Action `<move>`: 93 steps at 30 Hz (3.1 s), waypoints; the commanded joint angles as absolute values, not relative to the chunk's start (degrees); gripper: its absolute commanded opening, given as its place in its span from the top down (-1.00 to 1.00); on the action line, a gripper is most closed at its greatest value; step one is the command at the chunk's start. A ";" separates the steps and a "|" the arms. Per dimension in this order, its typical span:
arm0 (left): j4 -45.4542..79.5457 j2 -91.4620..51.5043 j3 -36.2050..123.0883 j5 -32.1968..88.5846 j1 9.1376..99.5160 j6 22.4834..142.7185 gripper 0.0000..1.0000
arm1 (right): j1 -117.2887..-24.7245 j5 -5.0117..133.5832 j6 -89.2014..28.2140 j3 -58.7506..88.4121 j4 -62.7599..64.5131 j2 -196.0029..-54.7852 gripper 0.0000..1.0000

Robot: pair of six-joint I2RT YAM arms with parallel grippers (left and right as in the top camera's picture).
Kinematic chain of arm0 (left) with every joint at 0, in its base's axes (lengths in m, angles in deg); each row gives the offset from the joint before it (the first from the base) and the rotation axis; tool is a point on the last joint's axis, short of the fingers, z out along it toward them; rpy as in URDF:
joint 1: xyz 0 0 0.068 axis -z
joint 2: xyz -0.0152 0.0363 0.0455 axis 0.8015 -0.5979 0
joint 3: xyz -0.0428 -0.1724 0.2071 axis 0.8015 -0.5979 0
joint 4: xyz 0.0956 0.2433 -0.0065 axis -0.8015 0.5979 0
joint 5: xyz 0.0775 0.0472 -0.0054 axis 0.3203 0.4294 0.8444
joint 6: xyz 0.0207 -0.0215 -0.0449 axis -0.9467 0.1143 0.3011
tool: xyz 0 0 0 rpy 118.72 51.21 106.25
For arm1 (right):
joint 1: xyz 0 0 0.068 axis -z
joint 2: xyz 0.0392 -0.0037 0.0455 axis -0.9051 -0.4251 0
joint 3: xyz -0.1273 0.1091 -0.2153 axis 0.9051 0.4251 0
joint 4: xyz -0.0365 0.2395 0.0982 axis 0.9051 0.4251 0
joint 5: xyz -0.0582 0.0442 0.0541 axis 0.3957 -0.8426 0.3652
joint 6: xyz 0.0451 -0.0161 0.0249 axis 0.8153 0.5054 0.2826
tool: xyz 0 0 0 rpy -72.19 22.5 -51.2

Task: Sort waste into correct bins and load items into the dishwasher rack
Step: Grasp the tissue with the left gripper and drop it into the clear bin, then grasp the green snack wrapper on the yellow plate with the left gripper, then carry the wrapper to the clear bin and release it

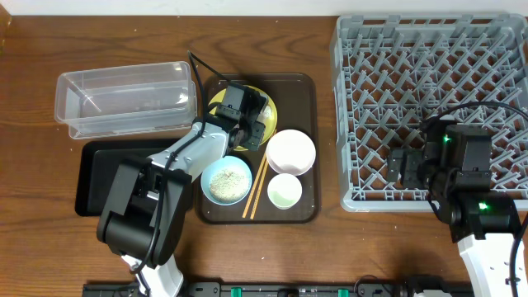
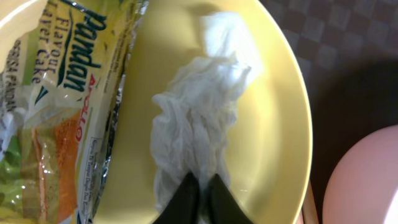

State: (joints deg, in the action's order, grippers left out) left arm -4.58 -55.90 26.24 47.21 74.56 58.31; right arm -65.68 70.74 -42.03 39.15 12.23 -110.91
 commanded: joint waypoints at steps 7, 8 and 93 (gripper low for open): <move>-4.21 -43.84 27.31 47.97 72.26 58.66 0.88 | -65.23 70.39 -41.68 37.92 12.47 -110.78 -0.98; -4.23 -42.04 27.31 47.97 71.60 58.63 0.87 | -65.23 70.39 -41.68 37.92 12.47 -110.78 -0.99; -4.43 -35.90 27.22 54.16 54.71 59.05 0.75 | -65.23 70.79 -41.68 37.92 12.43 -110.78 -0.98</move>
